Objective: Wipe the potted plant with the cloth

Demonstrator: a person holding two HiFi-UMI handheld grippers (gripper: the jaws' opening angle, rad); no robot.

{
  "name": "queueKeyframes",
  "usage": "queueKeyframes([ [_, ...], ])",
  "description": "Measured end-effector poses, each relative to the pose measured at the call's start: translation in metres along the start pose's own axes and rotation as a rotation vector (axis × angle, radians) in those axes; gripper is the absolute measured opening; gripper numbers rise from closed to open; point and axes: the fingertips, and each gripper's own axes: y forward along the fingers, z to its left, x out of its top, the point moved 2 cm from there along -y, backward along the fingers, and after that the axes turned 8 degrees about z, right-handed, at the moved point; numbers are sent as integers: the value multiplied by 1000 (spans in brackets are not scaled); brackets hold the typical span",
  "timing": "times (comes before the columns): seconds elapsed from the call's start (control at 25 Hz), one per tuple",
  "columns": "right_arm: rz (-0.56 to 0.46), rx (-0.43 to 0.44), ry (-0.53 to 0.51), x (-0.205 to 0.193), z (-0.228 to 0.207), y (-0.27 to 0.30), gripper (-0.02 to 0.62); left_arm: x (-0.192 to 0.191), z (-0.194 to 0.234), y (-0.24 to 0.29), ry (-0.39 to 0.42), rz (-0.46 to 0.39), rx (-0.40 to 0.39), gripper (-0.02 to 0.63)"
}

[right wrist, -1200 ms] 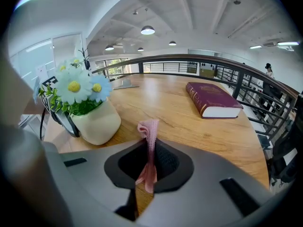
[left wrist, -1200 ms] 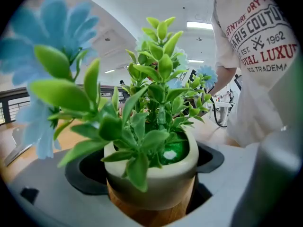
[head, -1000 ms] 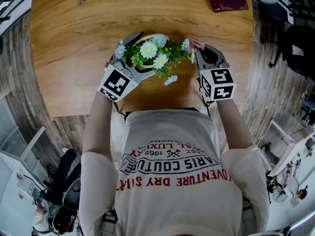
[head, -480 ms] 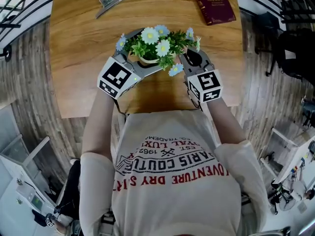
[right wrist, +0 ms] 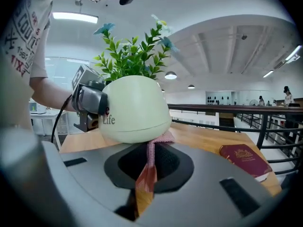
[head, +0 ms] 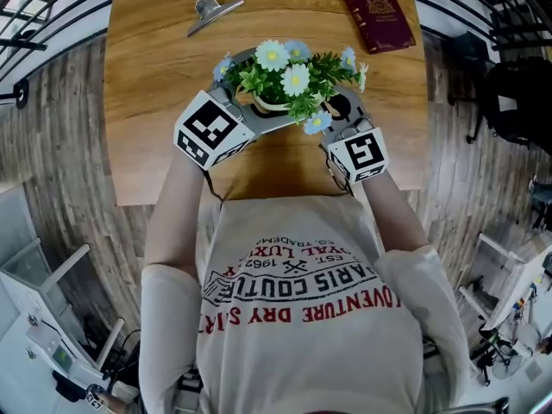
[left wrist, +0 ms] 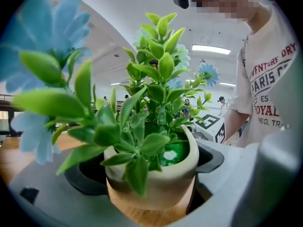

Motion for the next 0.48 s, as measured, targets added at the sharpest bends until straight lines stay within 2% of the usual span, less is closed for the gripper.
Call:
queueKeyframes([
  [0.16,-23,20,-57,13,22,6,43,4,-6,-5,8,-9,-29,519],
  [0.48,-48,78,-41,17,50,18,43,2,-2,-15,3,-13,-39,520],
])
